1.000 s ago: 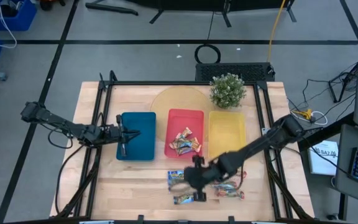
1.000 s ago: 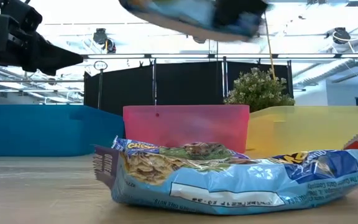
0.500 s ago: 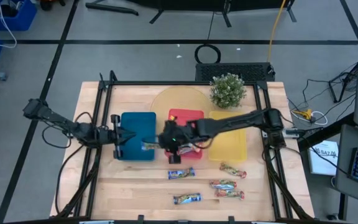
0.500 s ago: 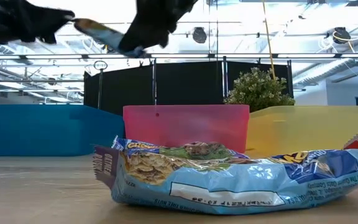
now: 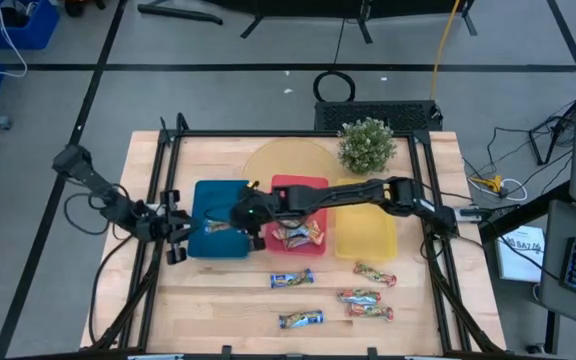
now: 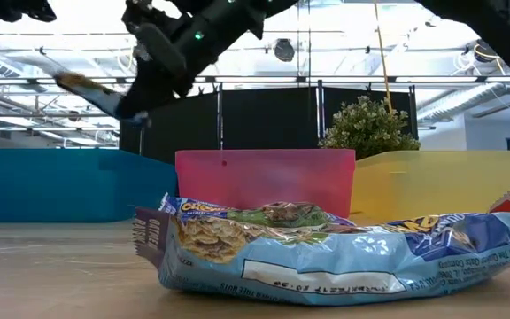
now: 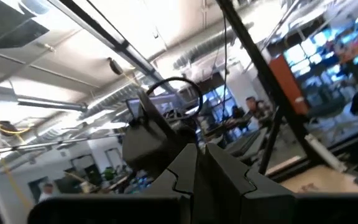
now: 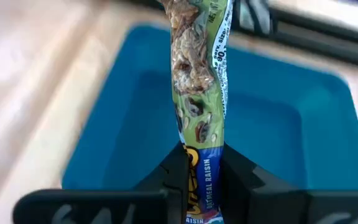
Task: Pick and place Granola Bars by type
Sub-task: Put the blue granola bar into the blue bin
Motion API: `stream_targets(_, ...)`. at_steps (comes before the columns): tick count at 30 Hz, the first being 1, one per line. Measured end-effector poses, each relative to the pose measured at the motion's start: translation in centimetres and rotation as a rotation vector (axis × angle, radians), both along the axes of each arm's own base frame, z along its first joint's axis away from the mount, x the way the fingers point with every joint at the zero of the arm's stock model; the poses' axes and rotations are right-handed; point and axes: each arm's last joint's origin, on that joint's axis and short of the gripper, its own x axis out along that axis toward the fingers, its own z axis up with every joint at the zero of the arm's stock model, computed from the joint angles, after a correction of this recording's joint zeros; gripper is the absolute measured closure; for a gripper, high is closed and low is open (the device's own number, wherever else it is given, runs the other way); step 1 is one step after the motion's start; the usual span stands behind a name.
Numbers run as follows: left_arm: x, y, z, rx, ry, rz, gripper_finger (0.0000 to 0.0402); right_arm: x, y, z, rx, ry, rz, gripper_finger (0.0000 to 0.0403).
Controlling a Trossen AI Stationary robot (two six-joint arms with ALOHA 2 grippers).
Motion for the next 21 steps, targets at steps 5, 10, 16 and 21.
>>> stream_targets(5,-0.2,-0.2,0.0,0.030,0.015,0.048,0.0360,0.3,-0.3,0.2,0.049,-0.034,0.010,0.0358)
stream_targets(10,-0.2,-0.1,-0.1,0.021,0.032,0.093,0.0360,0.4,-0.8,-0.9,0.086,-0.069,-0.029,0.0358)
stream_targets(16,-0.2,0.0,-0.1,0.015,0.043,0.125,0.0360,0.5,-1.5,-2.1,0.139,-0.133,-0.074,0.0358)
stream_targets(21,-0.2,0.0,-0.1,0.015,0.046,0.128,0.0360,0.4,-2.0,-3.2,0.151,-0.154,-0.093,0.0358)
